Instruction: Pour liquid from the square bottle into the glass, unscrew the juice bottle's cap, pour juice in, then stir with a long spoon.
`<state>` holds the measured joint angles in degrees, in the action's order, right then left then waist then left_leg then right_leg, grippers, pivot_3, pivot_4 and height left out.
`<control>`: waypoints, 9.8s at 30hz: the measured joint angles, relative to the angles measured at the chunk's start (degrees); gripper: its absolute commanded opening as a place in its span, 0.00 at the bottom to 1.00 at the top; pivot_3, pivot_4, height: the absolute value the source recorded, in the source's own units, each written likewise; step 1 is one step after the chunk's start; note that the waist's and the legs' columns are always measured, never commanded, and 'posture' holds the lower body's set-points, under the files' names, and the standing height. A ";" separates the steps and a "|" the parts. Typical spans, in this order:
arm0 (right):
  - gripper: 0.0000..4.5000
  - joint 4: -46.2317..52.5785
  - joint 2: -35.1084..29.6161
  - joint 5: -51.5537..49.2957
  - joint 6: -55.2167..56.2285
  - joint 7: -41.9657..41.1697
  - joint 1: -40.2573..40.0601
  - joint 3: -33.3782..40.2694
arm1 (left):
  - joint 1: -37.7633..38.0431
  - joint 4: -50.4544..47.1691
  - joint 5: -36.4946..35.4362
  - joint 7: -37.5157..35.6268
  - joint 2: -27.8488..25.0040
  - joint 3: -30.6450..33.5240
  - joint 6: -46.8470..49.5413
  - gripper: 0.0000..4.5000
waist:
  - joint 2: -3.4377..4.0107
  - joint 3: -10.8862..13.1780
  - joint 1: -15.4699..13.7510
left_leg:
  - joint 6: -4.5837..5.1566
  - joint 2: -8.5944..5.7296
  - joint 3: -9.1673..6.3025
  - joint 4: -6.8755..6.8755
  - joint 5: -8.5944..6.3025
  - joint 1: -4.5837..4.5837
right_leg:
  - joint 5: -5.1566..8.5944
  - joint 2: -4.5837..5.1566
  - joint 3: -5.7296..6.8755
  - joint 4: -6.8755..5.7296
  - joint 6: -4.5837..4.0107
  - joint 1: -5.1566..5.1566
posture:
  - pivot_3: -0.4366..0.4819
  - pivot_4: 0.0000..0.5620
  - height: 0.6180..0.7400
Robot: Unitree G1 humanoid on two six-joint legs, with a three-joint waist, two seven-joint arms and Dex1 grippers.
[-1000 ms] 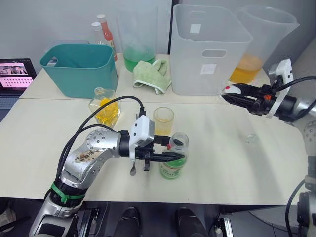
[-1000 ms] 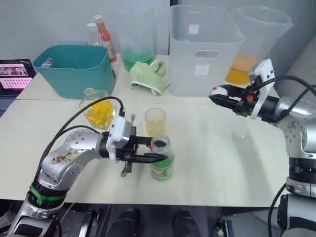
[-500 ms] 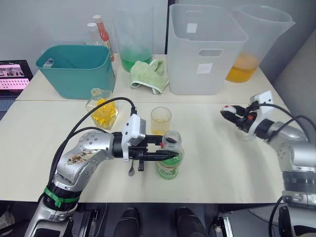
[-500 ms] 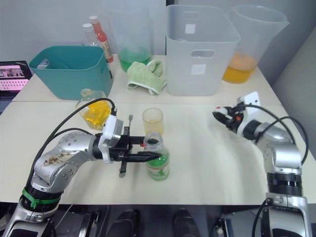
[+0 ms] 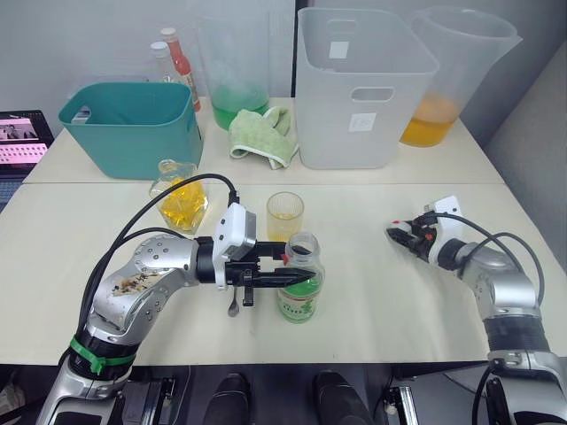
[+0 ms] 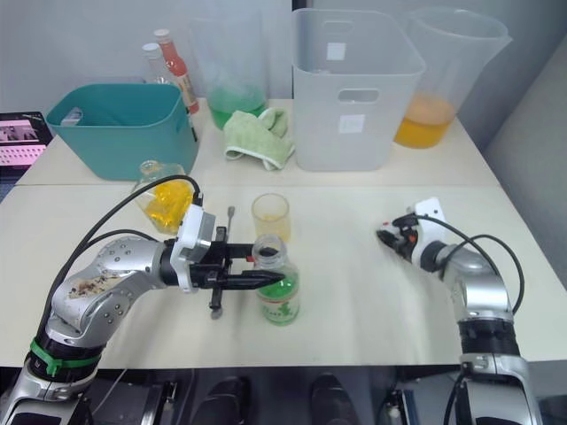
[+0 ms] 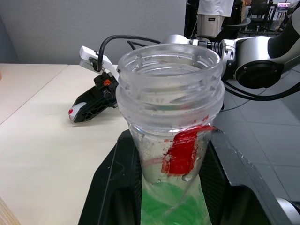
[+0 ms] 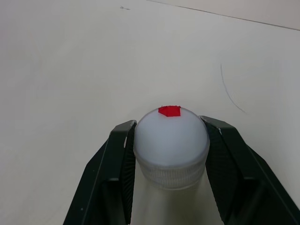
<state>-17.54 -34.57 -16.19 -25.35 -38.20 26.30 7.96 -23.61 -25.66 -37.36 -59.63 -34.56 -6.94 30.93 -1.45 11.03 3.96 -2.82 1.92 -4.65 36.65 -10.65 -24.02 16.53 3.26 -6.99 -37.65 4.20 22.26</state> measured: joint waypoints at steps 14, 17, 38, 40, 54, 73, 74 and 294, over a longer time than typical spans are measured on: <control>0.99 5.76 -1.60 -3.68 -2.52 -3.71 -0.09 3.23 | -0.50 1.68 0.25 -1.92 -0.02 -0.07 -1.08 0.28 | 0.00 0.00 0.01 | 0.00 0.00 0.00 0.00 0.00 0.00 | 0.00 0.00 -0.01 -0.01 0.00 -0.01 | 0.48 0.27 1.00; 0.99 8.95 -5.05 -6.60 -3.64 -6.47 0.96 4.99 | -0.57 1.78 0.08 -2.47 -0.05 -0.03 -1.09 0.28 | 0.01 0.01 -0.08 | 0.00 -0.01 0.00 0.00 0.00 -0.01 | 0.00 0.01 0.00 0.00 0.01 -0.01 | 0.48 0.27 1.00; 0.99 35.19 -14.23 -37.61 -22.94 -25.49 1.32 5.77 | 2.32 -3.04 -14.32 4.40 -8.21 16.87 9.61 0.28 | 0.01 0.02 -0.38 | 0.00 0.02 -0.01 -0.01 0.00 -0.04 | 0.01 0.00 0.02 0.02 0.02 0.02 | 0.48 0.27 1.00; 0.99 35.11 -14.20 -38.37 -23.30 -25.91 2.12 4.56 | 3.12 -3.47 -14.79 5.21 -9.30 18.60 10.26 0.28 | 0.01 0.01 -0.45 | 0.00 0.02 0.00 -0.01 0.00 -0.05 | 0.01 0.00 0.02 0.04 0.02 0.02 | 0.48 0.27 1.00; 0.99 34.99 -13.09 -39.09 -24.06 -27.17 4.91 -0.22 | -3.68 7.88 -4.11 15.71 -9.17 19.18 6.66 0.28 | 0.01 0.02 -1.74 | 0.00 0.01 -0.03 0.00 0.00 -0.18 | 0.00 0.01 0.08 0.09 0.01 0.13 | 0.48 0.27 1.00; 0.99 48.75 -10.95 -45.66 -25.06 -9.99 -5.19 5.86 | -21.82 36.71 25.40 16.63 3.48 4.03 -25.37 0.28 | -0.01 0.01 -1.74 | 0.00 -0.04 -0.04 0.00 0.00 -0.24 | -0.01 0.03 0.07 0.07 0.01 0.15 | 0.48 0.27 1.00; 0.99 49.26 -10.90 -45.87 -25.05 -9.24 -5.59 6.05 | -22.38 38.11 27.13 16.92 3.78 3.30 -27.45 0.28 | -0.01 0.01 -1.70 | 0.00 -0.05 -0.04 0.00 0.00 -0.23 | -0.01 0.03 0.06 0.06 0.01 0.15 | 0.48 0.27 1.00; 1.00 33.71 -10.30 -29.39 -18.70 -19.26 7.28 -0.38 | -17.84 39.28 5.49 27.04 -7.40 35.23 -15.30 0.99 | -0.11 0.01 -1.39 | -0.02 0.01 -0.04 0.09 0.03 -0.25 | -0.10 0.03 0.12 -0.35 -0.07 0.38 | 0.48 0.27 1.00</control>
<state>16.17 -44.87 -45.59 -44.05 -57.46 33.57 7.58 -41.45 13.62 -31.87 -32.58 -41.96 28.29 15.64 -1.55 11.04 2.57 -2.84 1.92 -4.69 36.73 -10.63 -24.27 16.42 3.29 -6.87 -38.01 4.13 22.64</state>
